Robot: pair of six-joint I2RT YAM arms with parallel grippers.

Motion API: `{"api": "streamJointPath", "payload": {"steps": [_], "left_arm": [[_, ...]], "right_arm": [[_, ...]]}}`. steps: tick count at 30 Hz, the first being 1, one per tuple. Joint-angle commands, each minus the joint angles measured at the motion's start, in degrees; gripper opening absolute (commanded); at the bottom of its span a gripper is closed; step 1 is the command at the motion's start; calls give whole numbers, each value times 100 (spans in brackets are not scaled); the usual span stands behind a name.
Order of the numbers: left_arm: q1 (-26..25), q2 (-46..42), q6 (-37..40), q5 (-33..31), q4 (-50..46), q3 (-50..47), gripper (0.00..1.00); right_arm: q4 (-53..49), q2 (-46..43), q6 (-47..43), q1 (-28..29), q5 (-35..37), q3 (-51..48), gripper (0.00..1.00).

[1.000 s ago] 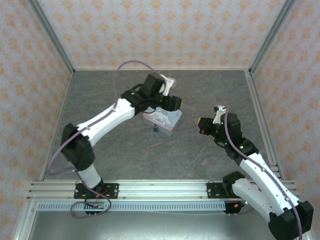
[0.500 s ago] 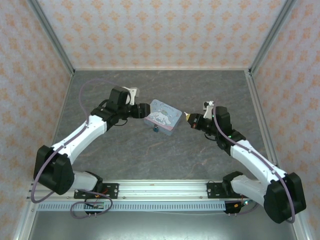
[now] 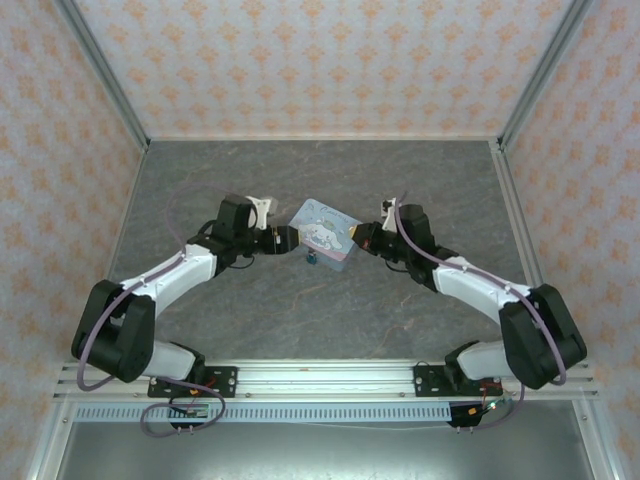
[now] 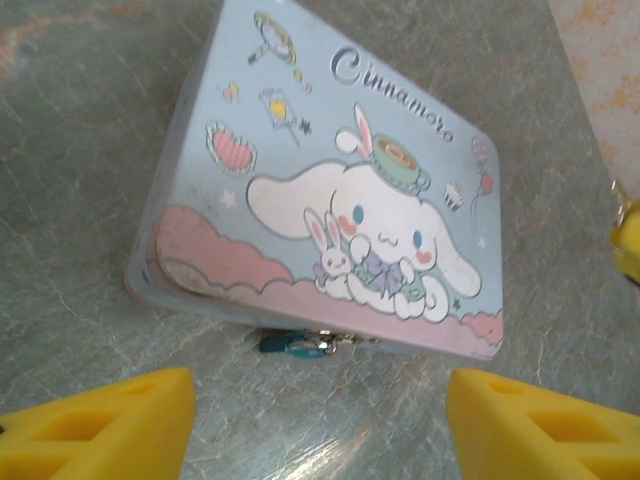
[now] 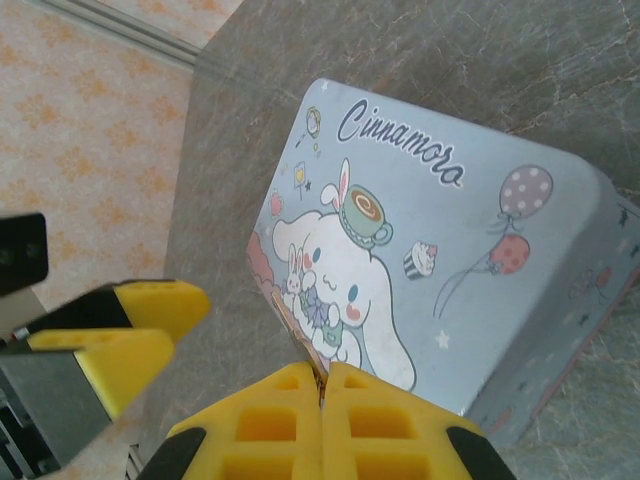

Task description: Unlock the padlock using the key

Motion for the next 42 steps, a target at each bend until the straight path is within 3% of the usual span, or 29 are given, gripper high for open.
{"api": "streamJointPath", "payload": {"steps": [1,16,26,42], "left_arm": [[-4,201,130,360,769,-179,67],[-601,1144,312,342,1882,-537,65],[-714,1447,255,339,2244,-519,64],[-718,1809,228,435,2882,-615,55]], "right_arm": [[228,243,56,22,135,317,0],[-121,1367,-141,11,103,1129,0],[-608,1584,-451,11,274,1201,0],[-1068,1673,-913,-96,344,1412,0]]}}
